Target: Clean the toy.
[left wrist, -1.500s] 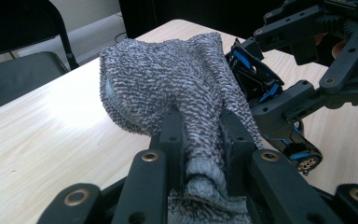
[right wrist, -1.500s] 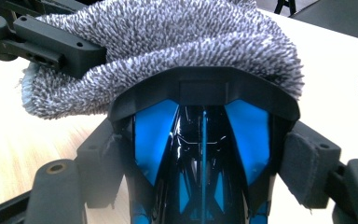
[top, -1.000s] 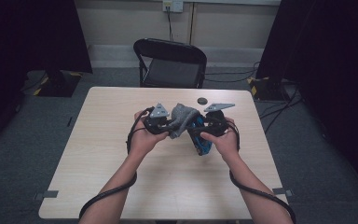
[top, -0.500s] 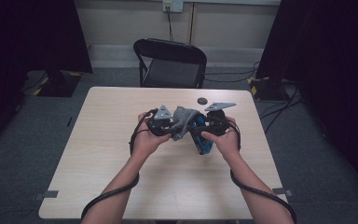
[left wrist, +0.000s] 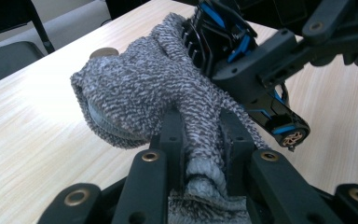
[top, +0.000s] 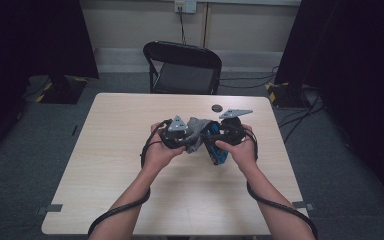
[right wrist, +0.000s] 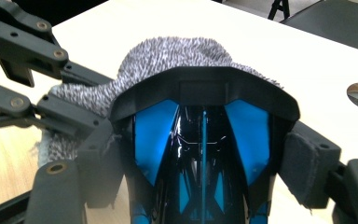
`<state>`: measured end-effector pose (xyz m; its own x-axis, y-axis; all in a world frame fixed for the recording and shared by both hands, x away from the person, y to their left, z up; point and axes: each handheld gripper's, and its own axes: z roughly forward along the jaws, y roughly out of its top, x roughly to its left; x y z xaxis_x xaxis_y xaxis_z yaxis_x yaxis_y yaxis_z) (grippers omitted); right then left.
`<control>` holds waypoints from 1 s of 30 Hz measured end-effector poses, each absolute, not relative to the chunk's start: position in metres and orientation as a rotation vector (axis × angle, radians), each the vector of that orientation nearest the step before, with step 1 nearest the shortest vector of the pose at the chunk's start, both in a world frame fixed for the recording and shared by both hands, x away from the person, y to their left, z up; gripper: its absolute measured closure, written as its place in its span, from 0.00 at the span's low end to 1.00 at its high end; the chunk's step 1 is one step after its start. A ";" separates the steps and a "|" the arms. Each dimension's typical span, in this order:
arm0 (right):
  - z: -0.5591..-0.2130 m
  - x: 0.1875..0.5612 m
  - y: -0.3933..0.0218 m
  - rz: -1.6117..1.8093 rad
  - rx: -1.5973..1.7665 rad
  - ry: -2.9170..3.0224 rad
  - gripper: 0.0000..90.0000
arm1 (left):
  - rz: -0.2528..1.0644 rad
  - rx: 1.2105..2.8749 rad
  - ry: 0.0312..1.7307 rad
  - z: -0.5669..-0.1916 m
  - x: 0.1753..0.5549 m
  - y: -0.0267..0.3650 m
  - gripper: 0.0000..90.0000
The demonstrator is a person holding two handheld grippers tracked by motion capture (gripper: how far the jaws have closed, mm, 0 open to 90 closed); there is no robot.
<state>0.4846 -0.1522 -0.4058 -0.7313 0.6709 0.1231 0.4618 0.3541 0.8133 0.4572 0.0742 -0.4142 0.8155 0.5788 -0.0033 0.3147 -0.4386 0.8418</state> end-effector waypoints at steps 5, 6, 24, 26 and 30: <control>-0.405 0.484 -0.151 1.323 1.018 2.384 0.28 | 0.348 2.068 0.670 -0.416 0.457 0.074 0.83; -0.405 0.484 -0.151 1.325 1.016 2.384 0.28 | 0.346 2.069 0.667 -0.417 0.457 0.074 0.83; -0.402 0.486 -0.149 1.339 1.027 2.374 0.28 | 0.318 2.075 0.654 -0.426 0.452 0.067 0.83; -0.402 0.486 -0.149 1.337 1.026 2.374 0.28 | 0.314 2.077 0.653 -0.427 0.451 0.066 0.83; -0.401 0.487 -0.149 1.342 1.033 2.363 0.28 | 0.302 2.089 0.645 -0.430 0.449 0.064 0.83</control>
